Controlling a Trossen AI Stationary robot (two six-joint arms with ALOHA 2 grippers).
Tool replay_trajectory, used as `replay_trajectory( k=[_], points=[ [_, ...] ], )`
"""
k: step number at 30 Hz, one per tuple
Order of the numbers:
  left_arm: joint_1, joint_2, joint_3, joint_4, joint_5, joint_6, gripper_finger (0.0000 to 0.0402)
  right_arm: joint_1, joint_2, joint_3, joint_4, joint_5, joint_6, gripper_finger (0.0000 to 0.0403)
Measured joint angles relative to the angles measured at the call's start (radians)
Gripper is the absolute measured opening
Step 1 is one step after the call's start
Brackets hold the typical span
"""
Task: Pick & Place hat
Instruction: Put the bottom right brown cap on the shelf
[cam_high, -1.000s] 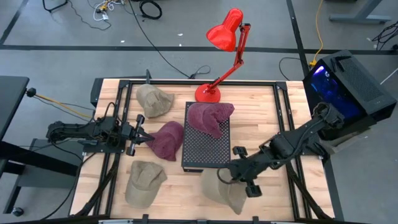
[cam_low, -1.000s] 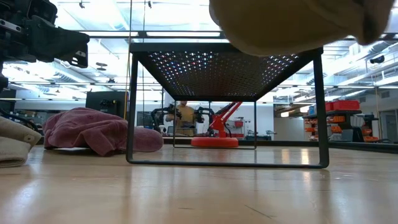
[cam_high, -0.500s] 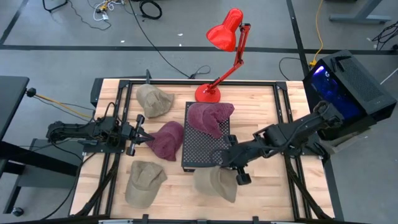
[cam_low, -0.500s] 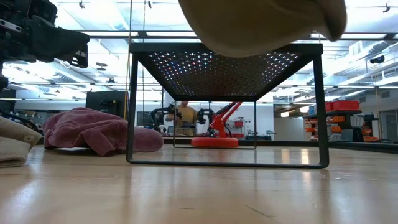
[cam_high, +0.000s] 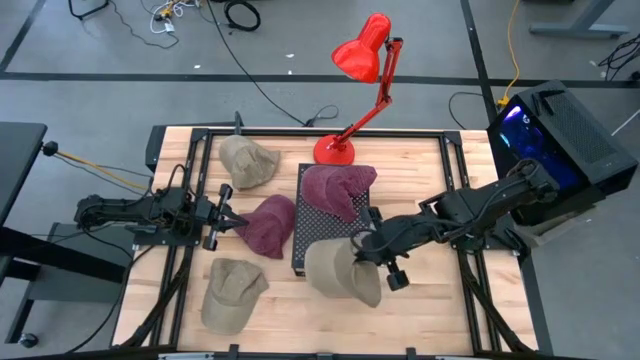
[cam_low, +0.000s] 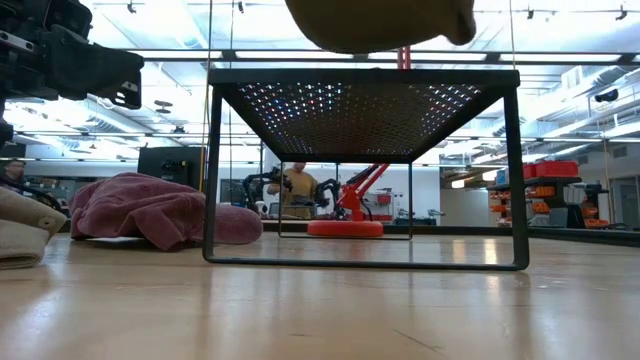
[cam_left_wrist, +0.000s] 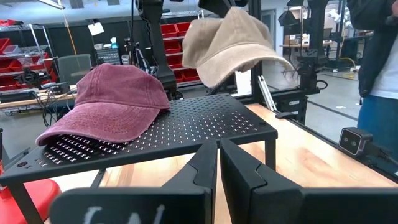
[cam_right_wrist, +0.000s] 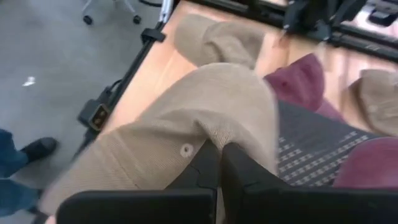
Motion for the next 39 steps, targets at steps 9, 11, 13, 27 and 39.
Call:
replay_trajectory(
  k=[9, 11, 13, 27, 39],
  points=[
    [0.000, 0.000, 0.000, 0.000, 0.000, 0.000, 0.0025, -0.049, 0.000, 0.000, 0.037, 0.069, -0.062, 0.0001],
    [0.000, 0.000, 0.000, 0.000, 0.000, 0.000, 0.0025, -0.066, 0.000, 0.000, 0.036, 0.075, -0.062, 0.0001],
    [0.000, 0.000, 0.000, 0.000, 0.000, 0.000, 0.0025, -0.078, 0.000, 0.000, 0.036, 0.077, -0.062, 0.0001],
    [0.000, 0.000, 0.000, 0.000, 0.000, 0.000, 0.0025, -0.125, 0.059, 0.000, 0.039, 0.109, -0.078, 0.0001],
    [0.000, 0.000, 0.000, 0.000, 0.000, 0.000, 0.0025, -0.154, 0.111, 0.000, 0.020, 0.108, -0.085, 0.0001]
  ],
)
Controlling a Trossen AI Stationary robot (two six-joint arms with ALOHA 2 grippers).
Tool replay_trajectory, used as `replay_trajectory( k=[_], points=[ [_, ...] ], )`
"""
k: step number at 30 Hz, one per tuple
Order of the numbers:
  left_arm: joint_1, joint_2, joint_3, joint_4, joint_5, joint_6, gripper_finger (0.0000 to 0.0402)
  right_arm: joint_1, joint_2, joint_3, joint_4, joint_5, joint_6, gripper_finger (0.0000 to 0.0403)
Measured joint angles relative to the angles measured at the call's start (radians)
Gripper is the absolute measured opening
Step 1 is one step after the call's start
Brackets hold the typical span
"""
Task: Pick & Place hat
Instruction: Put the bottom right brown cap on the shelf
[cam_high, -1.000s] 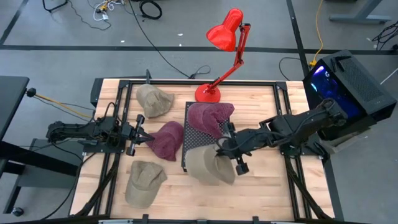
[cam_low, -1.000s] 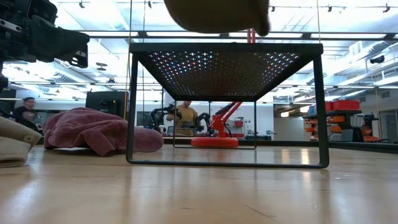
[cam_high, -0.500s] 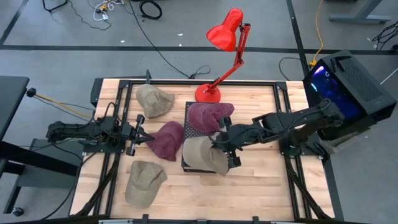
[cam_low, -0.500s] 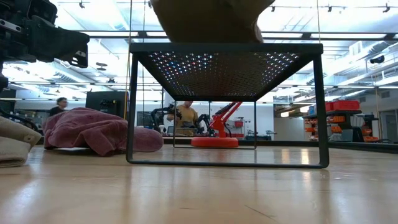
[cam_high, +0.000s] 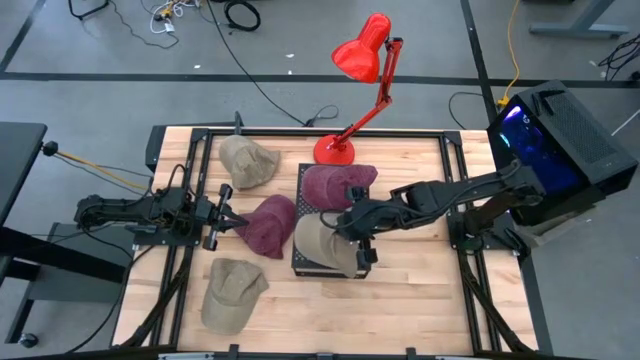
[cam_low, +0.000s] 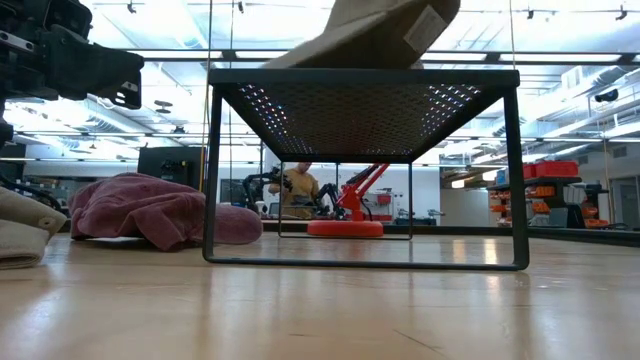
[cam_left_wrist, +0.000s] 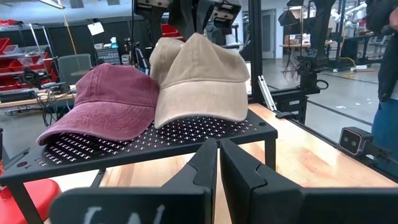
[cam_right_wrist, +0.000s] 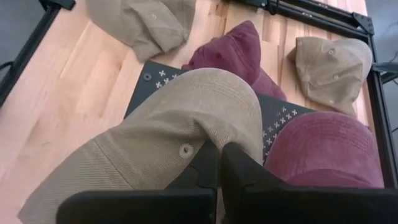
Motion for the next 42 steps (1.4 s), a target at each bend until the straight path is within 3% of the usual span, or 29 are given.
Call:
replay_trajectory(
  k=[20, 42],
  points=[
    [0.000, 0.000, 0.000, 0.000, 0.000, 0.000, 0.0025, -0.011, 0.004, 0.000, -0.034, 0.001, 0.004, 0.0002],
    [0.000, 0.000, 0.000, 0.000, 0.000, 0.000, 0.0025, -0.011, 0.004, 0.000, -0.043, 0.000, 0.041, 0.0067]
  ],
)
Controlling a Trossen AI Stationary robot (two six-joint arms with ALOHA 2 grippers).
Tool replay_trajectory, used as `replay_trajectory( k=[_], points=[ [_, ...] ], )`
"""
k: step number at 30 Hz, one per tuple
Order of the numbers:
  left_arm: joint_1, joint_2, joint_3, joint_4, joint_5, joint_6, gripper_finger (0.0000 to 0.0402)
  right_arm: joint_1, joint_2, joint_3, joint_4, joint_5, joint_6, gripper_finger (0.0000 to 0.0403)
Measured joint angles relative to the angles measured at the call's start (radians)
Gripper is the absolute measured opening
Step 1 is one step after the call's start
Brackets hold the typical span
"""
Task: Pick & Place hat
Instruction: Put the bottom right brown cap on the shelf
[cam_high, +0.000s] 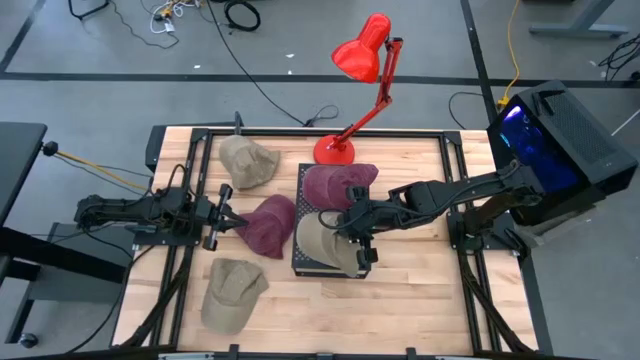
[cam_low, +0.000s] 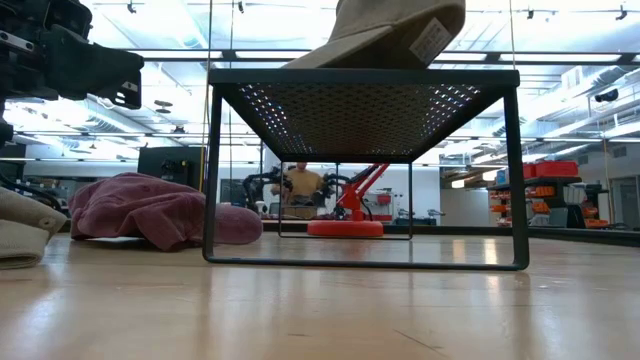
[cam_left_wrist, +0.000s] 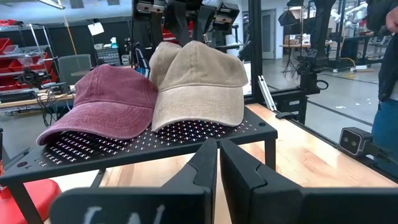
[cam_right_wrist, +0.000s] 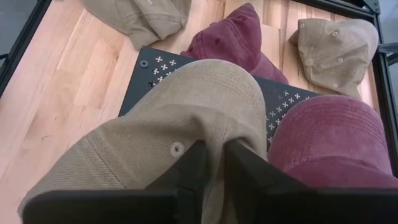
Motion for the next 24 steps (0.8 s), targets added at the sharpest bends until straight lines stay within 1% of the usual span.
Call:
replay_trajectory(
  k=[2, 6, 17, 24],
  points=[
    [0.000, 0.000, 0.000, 0.000, 0.000, 0.000, 0.0025, 0.000, 0.000, 0.000, -0.004, -0.001, 0.019, 0.0074],
    [0.000, 0.000, 0.000, 0.000, 0.000, 0.000, 0.0025, 0.000, 0.000, 0.000, -0.004, -0.039, 0.025, 0.0095],
    [0.000, 0.000, 0.000, 0.000, 0.000, 0.000, 0.0025, 0.000, 0.000, 0.000, -0.008, -0.045, 0.047, 0.0188],
    [0.000, 0.000, 0.000, 0.000, 0.000, 0.000, 0.0025, 0.000, -0.006, 0.000, -0.024, -0.045, 0.047, 0.0220]
  ],
)
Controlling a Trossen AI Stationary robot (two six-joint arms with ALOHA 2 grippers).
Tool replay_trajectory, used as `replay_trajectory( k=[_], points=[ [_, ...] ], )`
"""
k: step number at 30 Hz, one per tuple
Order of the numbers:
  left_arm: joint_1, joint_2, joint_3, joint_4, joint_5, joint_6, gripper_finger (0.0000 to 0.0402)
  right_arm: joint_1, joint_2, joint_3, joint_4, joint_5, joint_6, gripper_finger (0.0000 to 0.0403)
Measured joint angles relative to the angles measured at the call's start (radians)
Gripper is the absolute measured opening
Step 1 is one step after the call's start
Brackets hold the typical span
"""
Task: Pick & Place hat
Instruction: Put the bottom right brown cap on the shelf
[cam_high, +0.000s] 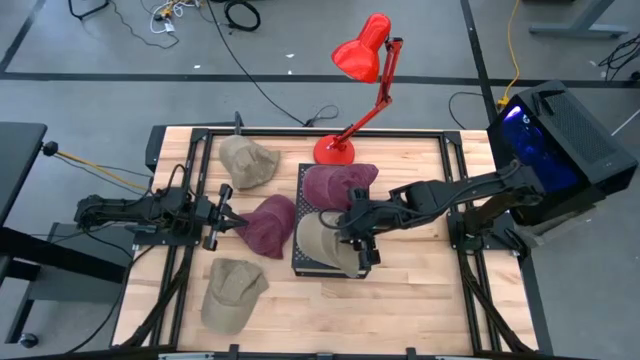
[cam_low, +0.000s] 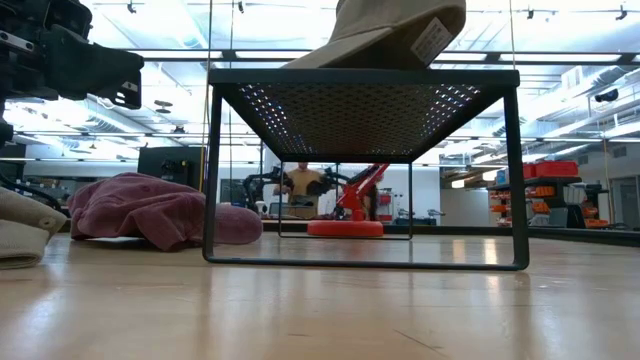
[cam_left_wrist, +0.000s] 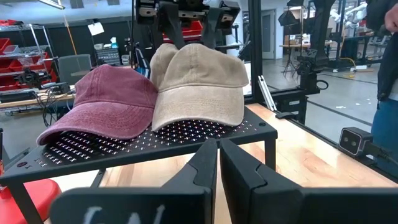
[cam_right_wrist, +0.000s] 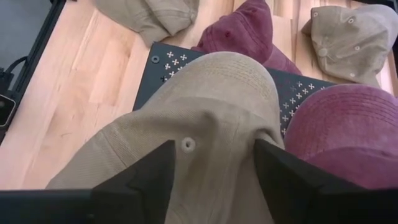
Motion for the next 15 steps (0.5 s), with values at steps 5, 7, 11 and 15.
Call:
replay_trajectory(
  k=[5, 7, 11, 15],
  points=[
    [0.000, 0.000, 0.000, 0.000, 0.000, 0.000, 0.0025, -0.007, -0.010, 0.000, -0.005, -0.031, 0.032, 0.0232],
    [0.000, 0.000, 0.000, 0.000, 0.000, 0.000, 0.0025, -0.013, -0.016, 0.000, -0.015, -0.062, 0.045, 0.0235],
    [0.000, 0.000, 0.000, 0.000, 0.000, 0.000, 0.0025, -0.021, -0.026, 0.000, -0.026, -0.076, 0.053, 0.0241],
    [0.000, 0.000, 0.000, 0.000, 0.000, 0.000, 0.0025, -0.029, -0.038, 0.000, -0.035, -0.076, 0.052, 0.0244]
  ],
)
